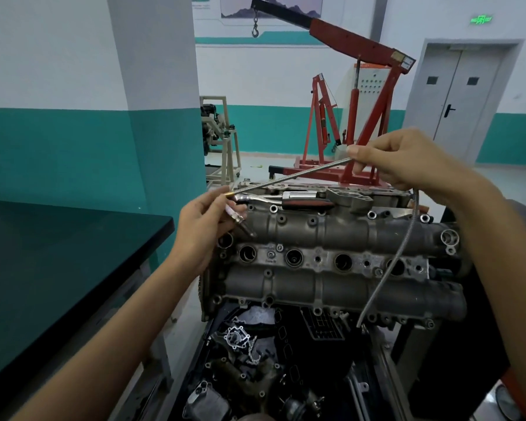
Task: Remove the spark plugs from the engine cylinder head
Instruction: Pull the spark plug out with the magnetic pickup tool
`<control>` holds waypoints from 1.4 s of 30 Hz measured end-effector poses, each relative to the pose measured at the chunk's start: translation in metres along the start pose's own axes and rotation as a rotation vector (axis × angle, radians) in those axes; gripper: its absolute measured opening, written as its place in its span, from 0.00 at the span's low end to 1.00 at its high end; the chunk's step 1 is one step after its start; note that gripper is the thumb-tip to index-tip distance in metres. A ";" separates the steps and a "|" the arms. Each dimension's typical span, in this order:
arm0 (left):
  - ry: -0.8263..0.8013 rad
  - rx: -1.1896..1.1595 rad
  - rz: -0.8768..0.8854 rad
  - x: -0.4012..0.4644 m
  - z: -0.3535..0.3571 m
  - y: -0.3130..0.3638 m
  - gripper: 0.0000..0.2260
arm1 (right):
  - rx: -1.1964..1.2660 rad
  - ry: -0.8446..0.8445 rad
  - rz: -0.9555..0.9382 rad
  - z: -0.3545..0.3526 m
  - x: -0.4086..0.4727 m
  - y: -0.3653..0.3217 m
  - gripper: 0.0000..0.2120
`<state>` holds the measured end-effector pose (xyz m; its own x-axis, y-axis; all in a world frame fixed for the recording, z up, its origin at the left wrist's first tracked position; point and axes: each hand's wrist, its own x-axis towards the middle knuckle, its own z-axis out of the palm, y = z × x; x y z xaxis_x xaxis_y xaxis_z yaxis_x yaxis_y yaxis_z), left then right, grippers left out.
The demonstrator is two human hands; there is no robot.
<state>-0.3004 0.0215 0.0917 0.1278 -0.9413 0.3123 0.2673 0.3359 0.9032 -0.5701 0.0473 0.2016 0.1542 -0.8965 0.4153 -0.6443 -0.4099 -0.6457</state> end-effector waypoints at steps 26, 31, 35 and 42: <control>-0.550 0.883 0.234 -0.049 0.058 0.023 0.09 | 0.781 -0.059 0.380 0.033 0.028 -0.048 0.13; -0.318 1.121 0.539 -0.051 0.058 0.023 0.09 | 1.311 -0.097 0.515 0.048 0.043 -0.066 0.13; -0.118 1.071 0.646 -0.037 0.040 0.025 0.08 | 1.229 -0.068 0.361 0.077 0.047 -0.074 0.13; 0.250 0.789 0.417 0.009 -0.006 0.034 0.08 | 0.447 -0.195 0.134 0.176 0.014 -0.045 0.12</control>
<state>-0.2839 0.0247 0.1236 0.2943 -0.6842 0.6673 -0.5624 0.4405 0.6998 -0.4070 0.0240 0.1240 0.2564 -0.9435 0.2100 -0.2909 -0.2825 -0.9141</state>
